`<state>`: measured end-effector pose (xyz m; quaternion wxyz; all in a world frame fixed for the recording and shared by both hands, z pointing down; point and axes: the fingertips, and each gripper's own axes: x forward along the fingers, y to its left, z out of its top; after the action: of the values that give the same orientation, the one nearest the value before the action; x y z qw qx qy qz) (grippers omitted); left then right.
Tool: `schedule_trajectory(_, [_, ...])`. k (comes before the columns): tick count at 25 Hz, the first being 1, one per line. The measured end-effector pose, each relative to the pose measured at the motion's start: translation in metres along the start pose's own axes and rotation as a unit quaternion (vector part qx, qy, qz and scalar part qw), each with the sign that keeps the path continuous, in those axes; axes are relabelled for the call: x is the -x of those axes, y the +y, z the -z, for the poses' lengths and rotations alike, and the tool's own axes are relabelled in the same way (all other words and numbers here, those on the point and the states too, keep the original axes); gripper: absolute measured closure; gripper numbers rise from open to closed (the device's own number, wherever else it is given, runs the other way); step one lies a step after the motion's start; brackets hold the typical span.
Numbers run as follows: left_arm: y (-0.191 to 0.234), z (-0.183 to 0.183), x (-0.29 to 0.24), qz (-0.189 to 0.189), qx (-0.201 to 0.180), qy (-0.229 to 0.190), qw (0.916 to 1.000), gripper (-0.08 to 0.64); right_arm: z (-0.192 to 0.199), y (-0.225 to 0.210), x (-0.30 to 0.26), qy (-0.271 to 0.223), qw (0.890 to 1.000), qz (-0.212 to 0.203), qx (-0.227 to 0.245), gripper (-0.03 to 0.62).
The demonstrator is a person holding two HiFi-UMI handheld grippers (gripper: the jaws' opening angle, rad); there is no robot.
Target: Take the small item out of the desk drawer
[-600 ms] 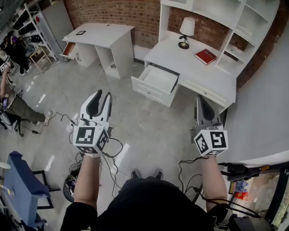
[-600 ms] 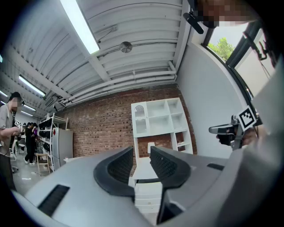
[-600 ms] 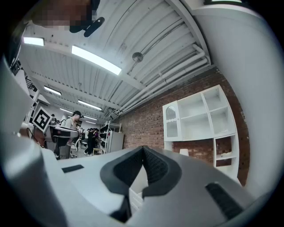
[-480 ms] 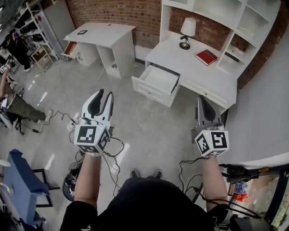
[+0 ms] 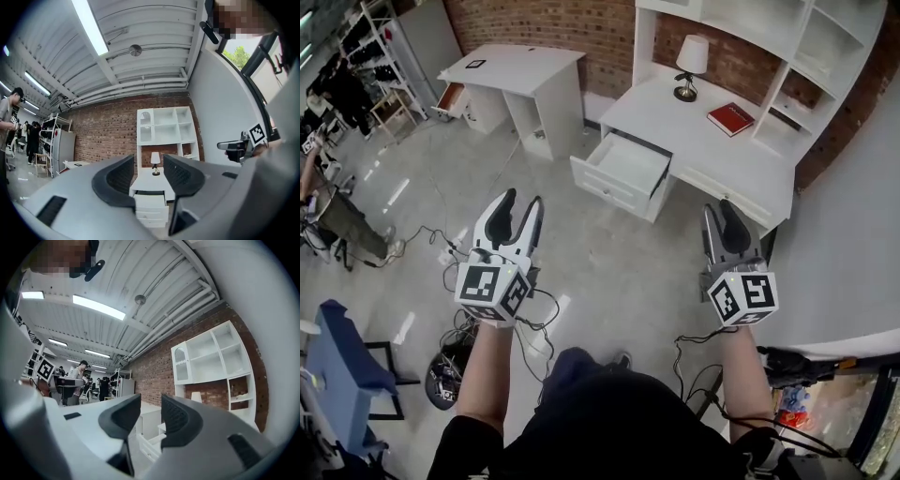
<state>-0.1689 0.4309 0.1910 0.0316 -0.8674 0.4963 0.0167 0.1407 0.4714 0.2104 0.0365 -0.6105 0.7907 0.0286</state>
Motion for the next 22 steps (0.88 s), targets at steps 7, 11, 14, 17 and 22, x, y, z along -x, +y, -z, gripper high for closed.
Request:
schedule_trajectory(7, [0.002,0.021,-0.005,-0.006,0.016,0.025,0.9995,0.348,0.014,-0.009,-0.007,0.012,1.0,-0.022,-0.015,0.449])
schedule_trajectory(11, [0.017,0.039,-0.027,-0.01,0.025,0.037,0.999,0.348,0.025,-0.017,-0.026,0.02,0.999,-0.028,-0.017,0.448])
schedule_trajectory(14, [0.031,0.055,-0.048,-0.007,0.038,0.044,0.9983,0.348,0.035,-0.021,-0.045,0.028,0.999,-0.026,-0.015,0.448])
schedule_trajectory(17, [0.048,0.069,-0.074,-0.001,0.052,0.047,0.9975,0.348,0.042,-0.026,-0.066,0.032,0.999,-0.021,-0.007,0.453])
schedule_trajectory(22, [0.092,0.089,-0.121,0.004,0.07,0.056,0.996,0.348,0.054,-0.034,-0.122,0.045,0.999,-0.007,-0.009,0.458])
